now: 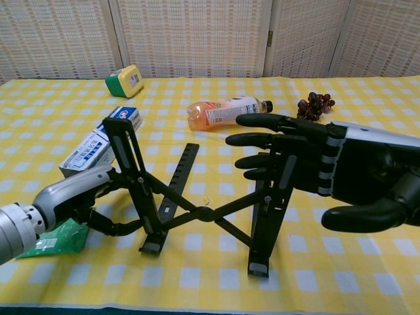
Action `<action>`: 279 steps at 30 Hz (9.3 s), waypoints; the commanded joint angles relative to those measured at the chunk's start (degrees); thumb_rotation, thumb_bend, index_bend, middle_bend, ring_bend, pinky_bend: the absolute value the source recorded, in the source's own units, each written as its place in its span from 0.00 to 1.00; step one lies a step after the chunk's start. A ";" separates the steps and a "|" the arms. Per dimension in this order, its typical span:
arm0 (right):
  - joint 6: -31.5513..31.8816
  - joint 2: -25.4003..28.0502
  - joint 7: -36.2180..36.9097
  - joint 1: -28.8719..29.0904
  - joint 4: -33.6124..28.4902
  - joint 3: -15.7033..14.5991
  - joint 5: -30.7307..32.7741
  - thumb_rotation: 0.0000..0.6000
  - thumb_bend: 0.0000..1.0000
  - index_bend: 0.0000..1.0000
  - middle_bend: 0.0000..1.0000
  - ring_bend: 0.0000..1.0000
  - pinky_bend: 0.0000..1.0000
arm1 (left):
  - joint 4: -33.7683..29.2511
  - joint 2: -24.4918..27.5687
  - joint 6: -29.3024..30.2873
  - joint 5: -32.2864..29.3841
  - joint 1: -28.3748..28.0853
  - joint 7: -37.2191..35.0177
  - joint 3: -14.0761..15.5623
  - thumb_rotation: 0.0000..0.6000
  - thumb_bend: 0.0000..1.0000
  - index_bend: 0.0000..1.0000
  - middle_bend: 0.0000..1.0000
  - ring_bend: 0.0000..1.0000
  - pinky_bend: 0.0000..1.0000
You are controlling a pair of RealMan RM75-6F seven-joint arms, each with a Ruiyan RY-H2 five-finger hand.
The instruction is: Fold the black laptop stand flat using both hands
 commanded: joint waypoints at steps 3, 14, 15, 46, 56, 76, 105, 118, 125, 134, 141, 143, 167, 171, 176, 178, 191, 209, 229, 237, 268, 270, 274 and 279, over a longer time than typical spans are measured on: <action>0.03 0.04 0.01 -0.08 0.01 0.06 0.06 1.00 0.26 0.00 0.07 0.08 0.00 | 0.05 -0.18 0.00 0.09 0.07 -0.18 0.05 1.00 0.43 0.59 0.27 0.20 0.10; -1.33 -0.66 1.13 -0.15 1.25 0.63 1.65 1.00 0.26 0.00 0.07 0.08 0.00 | 0.13 -0.55 0.17 0.34 0.26 -0.11 0.22 1.00 0.49 0.59 0.28 0.20 0.10; -1.53 -0.84 1.51 -0.17 1.48 0.75 1.99 1.00 0.26 0.00 0.07 0.08 0.00 | 0.02 -0.49 0.17 0.39 0.28 -0.16 0.25 1.00 0.49 0.58 0.28 0.20 0.10; -9.12 -9.25 30.88 -2.34 9.79 0.63 9.85 1.00 0.26 0.00 0.09 0.08 0.00 | -2.13 0.33 0.15 0.01 0.43 1.22 0.08 1.00 0.48 0.33 0.28 0.15 0.09; -10.29 -10.24 32.62 -2.73 10.68 0.01 8.93 1.00 0.26 0.00 0.09 0.08 0.00 | -2.28 0.46 0.25 0.04 0.56 1.24 0.12 1.00 0.48 0.33 0.28 0.14 0.08; -8.17 -10.32 3.94 -5.87 9.73 3.09 8.61 1.00 0.26 0.00 0.08 0.07 0.00 | -4.00 3.44 4.18 4.19 1.44 3.08 1.30 1.00 0.46 0.28 0.23 0.10 0.06; -12.65 -15.11 -27.63 -6.07 6.12 18.84 22.07 1.00 0.26 0.00 0.00 0.04 0.00 | -8.09 12.36 12.63 9.78 3.67 8.77 2.37 1.00 0.43 0.17 0.16 0.04 0.00; -3.85 -16.33 -29.10 -13.59 5.13 26.36 29.86 1.00 0.26 0.00 0.00 0.00 0.00 | -7.96 13.14 12.49 10.11 2.65 8.90 1.30 1.00 0.43 0.17 0.16 0.04 0.00; 1.57 -13.72 -35.56 -14.88 7.06 25.51 23.12 1.00 0.26 0.00 0.00 0.00 0.00 | -6.55 14.27 10.13 9.67 0.12 10.49 -0.56 1.00 0.43 0.17 0.16 0.03 0.00; 1.94 -6.71 -54.63 -13.24 4.57 20.97 12.09 1.00 0.26 0.08 0.21 0.21 0.00 | -0.23 12.88 1.64 8.52 -7.51 14.21 -3.84 1.00 0.39 0.17 0.15 0.03 0.00; -2.48 -3.95 -67.10 -11.30 2.98 18.97 9.04 1.00 0.26 0.42 0.45 0.48 0.21 | 5.67 8.50 -4.95 6.70 -13.08 22.57 -4.92 1.00 0.27 0.13 0.12 0.02 0.00; -4.03 -3.81 -70.34 -10.73 2.80 18.82 9.03 1.00 0.26 0.48 0.50 0.53 0.27 | 7.32 6.76 -6.43 5.51 -14.41 24.74 -5.46 1.00 0.25 0.11 0.10 0.01 0.00; -17.70 -6.05 -92.16 -6.36 3.57 17.40 13.18 1.00 0.26 0.67 0.78 0.81 0.71 | 30.34 -9.30 -11.29 0.47 -24.45 29.56 -8.41 1.00 0.20 0.00 0.00 0.00 0.00; -18.26 -6.83 -92.82 -6.27 5.07 17.04 13.55 1.00 0.26 0.68 0.79 0.82 0.73 | 32.15 -10.37 -11.39 0.25 -25.06 28.41 -8.37 1.00 0.20 0.00 0.00 0.00 0.00; -18.60 -7.55 -92.26 -6.19 6.79 16.50 13.74 1.00 0.26 0.68 0.79 0.82 0.73 | 33.11 -11.20 -11.35 -0.23 -25.39 27.17 -8.33 1.00 0.20 0.00 0.00 0.00 0.00; -18.81 -7.94 -92.23 -6.09 7.84 16.30 13.73 1.00 0.26 0.68 0.79 0.82 0.73 | 33.37 -11.48 -11.59 -0.69 -25.47 26.87 -8.39 1.00 0.20 0.00 0.00 0.00 0.00; -19.32 -12.33 -90.18 -4.90 14.91 15.62 12.94 1.00 0.26 0.68 0.79 0.82 0.73 | 33.45 -11.94 -11.84 -1.88 -25.91 26.46 -8.25 1.00 0.20 0.00 0.00 0.00 0.00; -16.32 -18.51 -88.03 -3.39 22.50 15.68 10.74 1.00 0.26 0.68 0.79 0.82 0.73 | 30.61 -11.66 -12.58 -3.86 -25.67 24.04 -8.58 1.00 0.20 0.00 0.00 0.00 0.00; -13.92 -24.49 -85.64 -1.20 28.64 16.23 9.47 1.00 0.26 0.68 0.79 0.82 0.73 | 24.90 -11.26 -12.48 -5.32 -26.02 23.73 -9.39 1.00 0.20 0.01 0.00 0.00 0.00; -13.46 -25.75 -85.01 -0.93 29.94 16.21 9.68 1.00 0.26 0.68 0.79 0.82 0.73 | 23.51 -11.39 -12.76 -6.48 -26.36 24.76 -9.85 1.00 0.20 0.01 0.00 0.00 0.00; -39.91 -8.77 -104.79 12.48 4.73 17.33 14.44 1.00 0.26 0.16 0.18 0.24 0.19 | 11.57 1.53 -5.63 -10.44 -19.83 27.06 -10.98 1.00 0.20 0.00 0.00 0.00 0.00; -40.69 -9.19 -106.23 13.04 4.84 17.55 14.82 1.00 0.26 0.16 0.18 0.23 0.18 | 11.21 2.13 -5.31 -10.60 -19.45 26.86 -10.98 1.00 0.20 0.00 0.00 0.00 0.00; -40.90 -9.51 -107.51 13.44 4.59 17.79 15.47 1.00 0.26 0.16 0.18 0.23 0.18 | 10.67 3.14 -4.72 -10.72 -18.85 26.18 -11.11 1.00 0.20 0.00 0.00 0.00 0.00; -41.35 -10.14 -109.00 14.15 5.06 17.98 15.92 1.00 0.26 0.16 0.18 0.22 0.17 | 10.11 4.04 -4.23 -10.75 -18.33 25.58 -11.13 1.00 0.20 0.00 0.00 0.00 0.00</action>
